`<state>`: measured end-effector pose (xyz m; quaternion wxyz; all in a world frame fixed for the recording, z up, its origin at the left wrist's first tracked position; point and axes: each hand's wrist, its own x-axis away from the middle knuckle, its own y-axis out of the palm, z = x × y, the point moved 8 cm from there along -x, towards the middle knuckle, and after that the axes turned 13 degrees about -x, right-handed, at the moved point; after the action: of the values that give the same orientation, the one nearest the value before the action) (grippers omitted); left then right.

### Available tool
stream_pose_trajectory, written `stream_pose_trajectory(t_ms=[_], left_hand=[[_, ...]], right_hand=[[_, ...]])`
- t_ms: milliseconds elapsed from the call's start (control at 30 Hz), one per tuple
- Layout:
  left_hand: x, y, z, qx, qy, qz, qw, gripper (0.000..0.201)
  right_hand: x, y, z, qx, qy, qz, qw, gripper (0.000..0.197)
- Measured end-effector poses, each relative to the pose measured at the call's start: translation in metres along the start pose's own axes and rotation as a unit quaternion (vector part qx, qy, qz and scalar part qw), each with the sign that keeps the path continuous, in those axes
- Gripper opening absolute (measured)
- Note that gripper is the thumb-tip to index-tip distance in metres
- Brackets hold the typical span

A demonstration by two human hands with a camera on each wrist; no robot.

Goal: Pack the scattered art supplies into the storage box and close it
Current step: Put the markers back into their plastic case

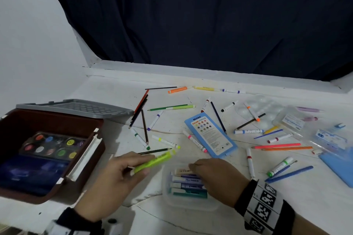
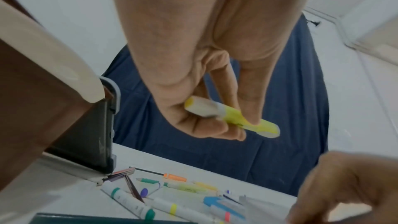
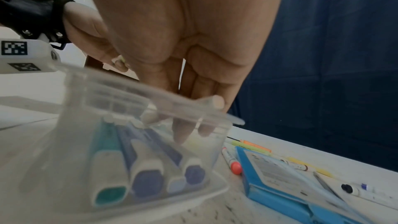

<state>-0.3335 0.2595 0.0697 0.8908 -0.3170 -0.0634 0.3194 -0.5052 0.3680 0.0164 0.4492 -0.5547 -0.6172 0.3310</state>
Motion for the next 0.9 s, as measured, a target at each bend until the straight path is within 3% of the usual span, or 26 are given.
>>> stream_pose_trajectory(t_ms=[100,233,400,533,633,767,900], left_hand=[[-0.001,0.013,-0.003,-0.064,0.028,-0.022,0.997,0.025],[-0.009,0.035,0.003,-0.171,0.125,-0.049,0.976,0.021],[-0.025,0.064,0.005,-0.247,0.155,-0.085,0.953,0.027],[-0.034,0.080,0.014,-0.312,0.183,-0.084,0.928,0.033],[-0.039,0.091,0.023,-0.373,0.202,-0.074,0.903,0.031],[-0.047,0.112,0.028,-0.418,0.181,-0.115,0.883,0.031],[-0.052,0.122,0.032,-0.434,0.167,-0.131,0.875,0.025]], right_hand=[[-0.002,0.007,0.006,0.008,0.006,-0.001,1.000,0.037],[-0.006,0.018,0.010,-0.002,-0.005,0.016,1.000,0.039],[0.001,0.007,0.006,-0.043,-0.009,0.061,0.997,0.037],[0.021,-0.020,0.009,-0.078,-0.031,0.171,0.982,0.026],[0.038,-0.029,0.023,-0.082,0.009,0.228,0.970,0.021],[0.044,-0.013,0.042,-0.118,0.095,0.159,0.976,0.027],[0.043,-0.002,0.045,-0.144,0.108,0.132,0.975,0.028]])
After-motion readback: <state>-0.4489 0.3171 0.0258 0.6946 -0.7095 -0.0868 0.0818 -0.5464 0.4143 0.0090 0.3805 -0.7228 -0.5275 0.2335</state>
